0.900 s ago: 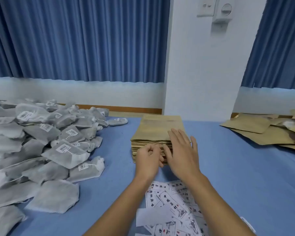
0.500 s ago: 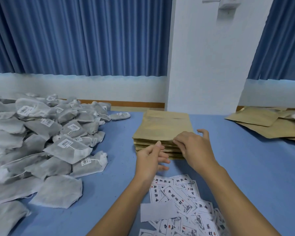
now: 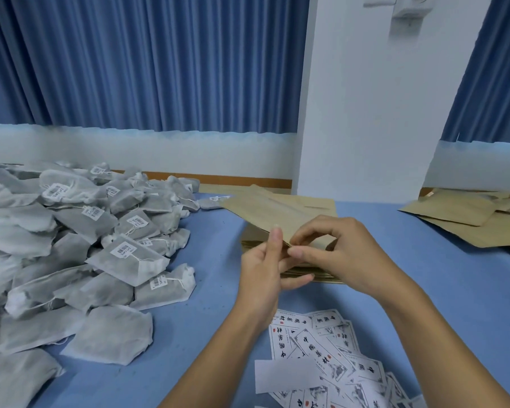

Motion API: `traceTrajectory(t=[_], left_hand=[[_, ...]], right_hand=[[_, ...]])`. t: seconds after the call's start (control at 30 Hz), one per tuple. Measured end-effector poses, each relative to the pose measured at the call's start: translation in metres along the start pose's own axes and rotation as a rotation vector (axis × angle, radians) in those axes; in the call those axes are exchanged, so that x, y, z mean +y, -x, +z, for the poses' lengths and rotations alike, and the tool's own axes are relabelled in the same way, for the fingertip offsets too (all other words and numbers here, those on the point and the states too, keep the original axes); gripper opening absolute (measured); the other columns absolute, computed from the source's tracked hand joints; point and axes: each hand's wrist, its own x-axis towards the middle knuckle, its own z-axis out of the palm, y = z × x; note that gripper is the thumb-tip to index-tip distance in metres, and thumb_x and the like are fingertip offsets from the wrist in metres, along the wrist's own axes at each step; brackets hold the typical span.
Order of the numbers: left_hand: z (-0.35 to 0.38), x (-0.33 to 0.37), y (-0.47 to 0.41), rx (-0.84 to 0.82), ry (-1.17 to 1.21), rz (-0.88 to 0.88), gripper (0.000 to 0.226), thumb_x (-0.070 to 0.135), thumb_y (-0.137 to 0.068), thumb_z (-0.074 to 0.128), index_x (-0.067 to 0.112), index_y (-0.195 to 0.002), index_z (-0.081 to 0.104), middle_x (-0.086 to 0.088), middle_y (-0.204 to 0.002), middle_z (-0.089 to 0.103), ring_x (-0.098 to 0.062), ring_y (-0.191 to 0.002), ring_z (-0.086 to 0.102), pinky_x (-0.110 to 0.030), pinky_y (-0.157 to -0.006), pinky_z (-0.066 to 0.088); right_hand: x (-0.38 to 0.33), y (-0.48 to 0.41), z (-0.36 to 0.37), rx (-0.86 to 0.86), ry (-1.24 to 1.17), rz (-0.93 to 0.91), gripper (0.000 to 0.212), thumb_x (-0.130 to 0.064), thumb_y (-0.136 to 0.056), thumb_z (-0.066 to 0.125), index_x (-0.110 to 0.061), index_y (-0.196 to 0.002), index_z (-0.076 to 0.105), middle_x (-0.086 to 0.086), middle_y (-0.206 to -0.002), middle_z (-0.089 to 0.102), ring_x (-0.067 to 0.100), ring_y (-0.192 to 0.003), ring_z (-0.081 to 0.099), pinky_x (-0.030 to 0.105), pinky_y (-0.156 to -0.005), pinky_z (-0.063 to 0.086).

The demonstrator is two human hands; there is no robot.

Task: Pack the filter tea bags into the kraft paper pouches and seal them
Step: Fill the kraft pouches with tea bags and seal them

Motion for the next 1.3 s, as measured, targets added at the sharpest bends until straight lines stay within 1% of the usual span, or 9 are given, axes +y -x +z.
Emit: traceTrajectory(t=[0.13,0.4,0.63,0.73,0.87,1.03,1.13,1.2,1.3], left_hand=[[0.0,-0.006,-0.003,-0.011,-0.031,0.008,0.053,0.058,-0.096,0.05,0.014,-0.089,0.079,-0.017,-0.095,0.077,-0.028,-0.092,0.075,-0.03,-0.063,0.061],[-0.003,-0.016,-0.002,-0.042,-0.085,0.016,0.052,0.059,-0.092,0.054,0.013,-0.099,0.078,-0.012,-0.102,0.077,-0.027,-0.095,0.075,-0.029,-0.065,0.06],[-0.005,-0.024,-0.006,-0.048,-0.096,0.036,0.036,0.038,-0.103,0.054,0.011,-0.096,0.076,0.001,-0.077,0.075,-0.014,-0.084,0.074,-0.028,-0.072,0.06],[-0.006,-0.021,-0.007,0.023,-0.117,0.024,0.036,0.028,-0.106,0.049,0.005,-0.093,0.073,-0.016,-0.085,0.077,-0.027,-0.085,0.076,-0.031,-0.069,0.061],[-0.005,-0.021,-0.009,0.153,-0.25,0.017,0.041,0.018,-0.106,0.046,0.001,-0.073,0.063,-0.011,-0.055,0.064,-0.021,-0.05,0.065,-0.032,-0.053,0.059],[-0.006,-0.032,0.001,0.247,-0.473,-0.082,0.039,0.014,-0.098,0.049,0.005,-0.062,0.057,-0.01,-0.047,0.054,-0.019,-0.033,0.041,-0.021,-0.037,0.033],[-0.002,-0.039,0.008,0.229,-0.493,-0.115,0.039,0.015,-0.097,0.05,0.007,-0.06,0.058,-0.009,-0.048,0.056,-0.018,-0.032,0.042,-0.022,-0.038,0.031],[0.002,-0.039,0.01,0.207,-0.49,-0.109,0.037,0.016,-0.097,0.049,0.005,-0.064,0.061,-0.008,-0.048,0.057,-0.018,-0.032,0.045,-0.022,-0.038,0.032],[0.005,-0.039,0.013,0.201,-0.481,-0.146,0.033,0.011,-0.093,0.048,0.003,-0.064,0.062,-0.009,-0.048,0.057,-0.018,-0.032,0.045,-0.022,-0.038,0.031]], right_hand=[[0.008,-0.009,0.004,0.023,0.028,0.046,0.029,-0.027,-0.066,0.093,-0.025,-0.085,0.071,-0.01,-0.088,0.068,0.007,-0.083,0.062,0.012,-0.072,0.045],[0.025,-0.006,-0.005,-0.092,-0.215,0.132,0.024,-0.026,-0.073,0.088,-0.017,-0.089,0.074,0.007,-0.086,0.071,0.011,-0.081,0.064,0.025,-0.079,0.054],[0.02,-0.01,0.007,0.048,0.085,-0.101,0.017,-0.009,-0.085,0.073,-0.019,-0.073,0.065,-0.006,-0.08,0.064,0.015,-0.074,0.061,0.017,-0.063,0.042],[0.014,-0.007,0.014,0.086,0.295,-0.169,0.011,-0.019,-0.091,0.068,-0.02,-0.083,0.061,-0.009,-0.084,0.059,0.012,-0.076,0.057,0.024,-0.064,0.045],[0.006,-0.004,0.024,0.017,0.771,-0.066,0.015,-0.042,-0.095,0.051,-0.028,-0.09,0.055,-0.01,-0.096,0.055,0.016,-0.085,0.057,0.035,-0.065,0.049],[0.01,-0.002,0.022,0.167,0.78,-0.036,0.011,-0.02,-0.096,0.054,-0.014,-0.087,0.055,0.003,-0.093,0.052,0.035,-0.072,0.057,0.043,-0.058,0.048],[0.016,0.001,0.002,0.308,0.729,0.025,0.014,-0.031,-0.092,0.06,-0.019,-0.084,0.058,-0.003,-0.088,0.054,0.028,-0.077,0.058,0.037,-0.059,0.044],[0.019,0.004,0.001,0.153,0.843,0.042,0.012,-0.039,-0.087,0.062,-0.031,-0.093,0.059,-0.011,-0.096,0.055,0.019,-0.093,0.056,0.032,-0.061,0.038],[0.02,0.007,0.015,-0.051,0.91,0.095,0.024,-0.029,-0.092,0.052,-0.034,-0.113,0.061,-0.01,-0.114,0.062,0.023,-0.104,0.059,0.035,-0.072,0.049]])
